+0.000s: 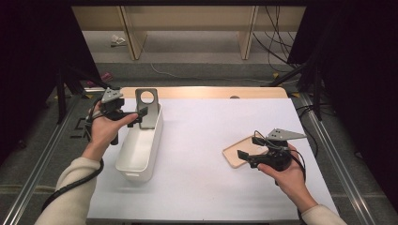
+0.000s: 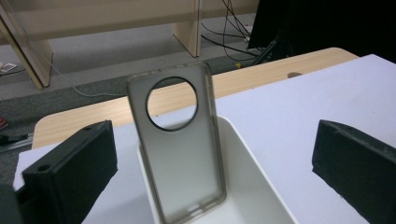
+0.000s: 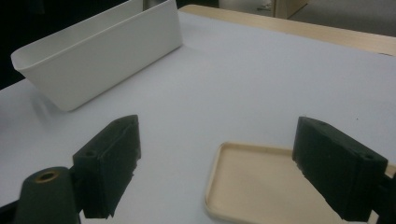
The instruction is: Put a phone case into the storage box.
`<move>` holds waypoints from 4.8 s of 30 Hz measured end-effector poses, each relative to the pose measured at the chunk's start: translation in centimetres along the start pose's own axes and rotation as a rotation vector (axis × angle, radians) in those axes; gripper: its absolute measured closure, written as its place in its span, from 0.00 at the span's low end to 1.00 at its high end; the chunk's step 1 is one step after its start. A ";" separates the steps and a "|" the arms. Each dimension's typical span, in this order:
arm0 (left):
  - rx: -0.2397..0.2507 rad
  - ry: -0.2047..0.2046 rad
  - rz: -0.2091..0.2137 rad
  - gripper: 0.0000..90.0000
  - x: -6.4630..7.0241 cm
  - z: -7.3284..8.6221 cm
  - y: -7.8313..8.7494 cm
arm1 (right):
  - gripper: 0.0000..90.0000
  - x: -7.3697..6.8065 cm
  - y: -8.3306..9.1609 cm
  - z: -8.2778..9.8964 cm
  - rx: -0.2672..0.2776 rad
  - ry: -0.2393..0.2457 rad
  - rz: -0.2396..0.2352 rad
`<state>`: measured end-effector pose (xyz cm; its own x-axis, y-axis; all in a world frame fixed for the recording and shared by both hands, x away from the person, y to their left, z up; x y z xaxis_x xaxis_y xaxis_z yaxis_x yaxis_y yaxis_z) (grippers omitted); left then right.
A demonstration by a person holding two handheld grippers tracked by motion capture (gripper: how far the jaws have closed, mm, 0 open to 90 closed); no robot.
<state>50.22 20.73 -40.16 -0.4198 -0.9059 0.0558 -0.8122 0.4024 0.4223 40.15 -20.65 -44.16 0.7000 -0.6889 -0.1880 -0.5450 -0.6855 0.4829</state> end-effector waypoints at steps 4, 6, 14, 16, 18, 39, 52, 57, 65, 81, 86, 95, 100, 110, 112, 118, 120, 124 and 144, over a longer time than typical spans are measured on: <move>0.024 -0.018 0.032 0.00 1.6 0.9 1.3 | 0.18 0.1 -0.2 0.0 -0.002 -0.003 0.002; 0.036 -0.013 0.053 0.00 2.4 1.5 1.9 | 0.18 0.2 -0.3 -0.1 0.000 -0.002 0.003; 0.044 -0.045 0.114 0.00 5.2 4.6 4.4 | 0.18 0.4 -0.8 -0.2 -0.010 -0.003 0.000; 0.062 -0.056 0.123 0.00 5.9 5.3 5.1 | 0.18 0.4 -0.9 -0.2 -0.010 0.001 -0.001; 0.073 -0.074 0.129 0.00 6.5 6.0 5.7 | 0.18 0.4 -1.0 -0.4 -0.006 0.000 -0.002; 0.073 -0.113 0.180 0.01 9.1 7.9 6.8 | 0.18 0.5 -1.2 -0.5 -0.004 0.012 0.001; 0.071 -0.102 0.185 0.02 9.2 8.1 6.6 | 0.52 0.9 -1.9 -0.1 -0.099 0.021 0.035; 0.071 -0.096 0.176 0.02 9.0 8.1 6.5 | 0.89 0.8 -2.7 0.5 -0.236 0.038 0.061; 0.065 -0.099 0.167 0.03 8.7 8.4 6.4 | 1.00 0.9 -4.9 1.8 -0.411 0.018 0.093; 0.064 -0.133 0.178 0.05 9.3 8.6 6.3 | 1.00 0.4 -7.0 3.2 -0.561 -0.001 0.088; 0.059 -0.131 0.178 0.05 9.3 8.7 6.3 | 1.00 0.5 -7.2 3.4 -0.594 -0.003 0.106; 0.059 -0.137 0.179 0.06 9.3 8.8 6.3 | 1.00 0.6 -7.3 4.0 -0.641 0.001 0.109; 0.058 -0.137 0.179 0.06 9.3 8.8 6.3 | 1.00 0.6 -7.2 4.0 -0.661 0.004 0.109; 0.056 -0.139 0.179 0.06 9.3 8.8 6.3 | 1.00 0.6 -6.5 4.6 -0.746 0.039 0.110; 0.056 -0.139 0.178 0.06 9.3 8.8 6.3 | 1.00 0.6 -6.3 4.7 -0.761 0.051 0.107; 0.053 -0.137 0.178 0.06 9.3 8.9 6.3 | 1.00 0.4 -5.3 5.1 -0.806 0.086 0.098; 0.053 -0.137 0.178 0.06 9.3 8.9 6.3 | 1.00 0.4 -4.9 5.3 -0.821 0.089 0.098; 0.056 -0.141 0.178 0.07 9.3 8.8 6.4 | 1.00 0.6 -4.2 5.7 -0.838 0.085 0.092; 0.057 -0.141 0.178 0.07 9.3 8.8 6.4 | 1.00 3.3 -0.8 6.7 -0.857 0.024 0.132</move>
<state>37.55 16.06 -44.89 -0.6078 -0.7941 -0.0038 -0.7402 0.5648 0.3649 39.78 -23.92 -50.95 0.6702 -0.7387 -0.0717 -0.0935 -0.1799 0.9792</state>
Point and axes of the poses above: each handheld gripper's, and its own axes: y roughly backward along the jaws, z roughly out of its underside, x roughly to its right, the point moved 6 cm from there along -y, roughly forward along the jaws, and after that the axes turned 1 degree about -z, right-handed, at the moved point
